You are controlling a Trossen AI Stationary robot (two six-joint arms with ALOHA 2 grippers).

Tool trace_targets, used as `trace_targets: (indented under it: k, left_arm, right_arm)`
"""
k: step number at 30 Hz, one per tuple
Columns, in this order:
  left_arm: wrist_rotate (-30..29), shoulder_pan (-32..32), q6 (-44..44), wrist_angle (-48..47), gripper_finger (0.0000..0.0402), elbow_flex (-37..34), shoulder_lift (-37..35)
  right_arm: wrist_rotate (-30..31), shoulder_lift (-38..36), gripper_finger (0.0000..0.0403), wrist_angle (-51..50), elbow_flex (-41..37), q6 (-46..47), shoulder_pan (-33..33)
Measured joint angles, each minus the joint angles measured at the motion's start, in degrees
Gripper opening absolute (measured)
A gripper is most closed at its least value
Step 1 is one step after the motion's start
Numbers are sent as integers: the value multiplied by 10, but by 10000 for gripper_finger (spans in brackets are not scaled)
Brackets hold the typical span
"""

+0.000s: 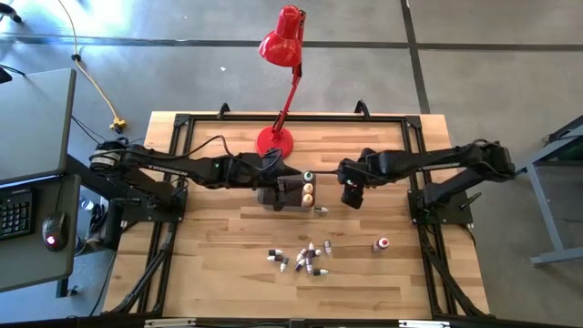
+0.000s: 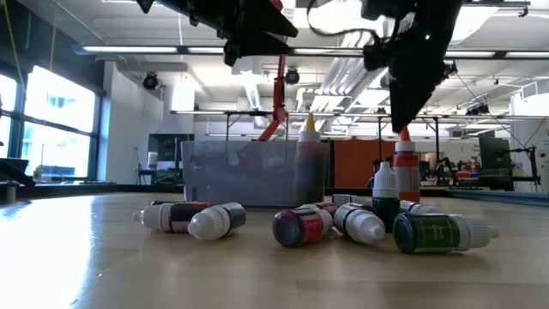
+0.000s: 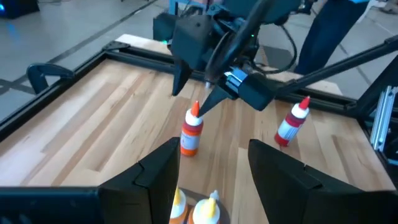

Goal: Pick & Place food coloring
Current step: Put the large orange food coloring bottle into the black bin

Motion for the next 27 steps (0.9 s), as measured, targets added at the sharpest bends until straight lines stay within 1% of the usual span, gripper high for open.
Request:
trace_targets:
  k: [5, 11, 15, 19, 25, 27]
  left_arm:
    - [0, 0, 0, -16, 188, 0, 0]
    - [-1, 0, 0, -21, 188, 0, 0]
    - [-1, 0, 0, -22, 188, 0, 0]
    - [-1, 0, 0, -22, 188, 0, 0]
    - [-1, 0, 0, -23, 188, 0, -3]
    - [-2, 0, 0, -23, 188, 0, -11]
  right_arm:
    - [-57, 37, 243, 8, 0, -9, -16]
    - [-42, 61, 243, 6, 0, -11, -23]
    - [-48, 61, 236, 6, 0, -8, -28]
    - [-59, 61, 199, 0, 0, -7, -29]
    - [-90, 60, 115, -2, 1, -8, -29]
    - [-94, 60, 111, 0, 1, -11, -29]
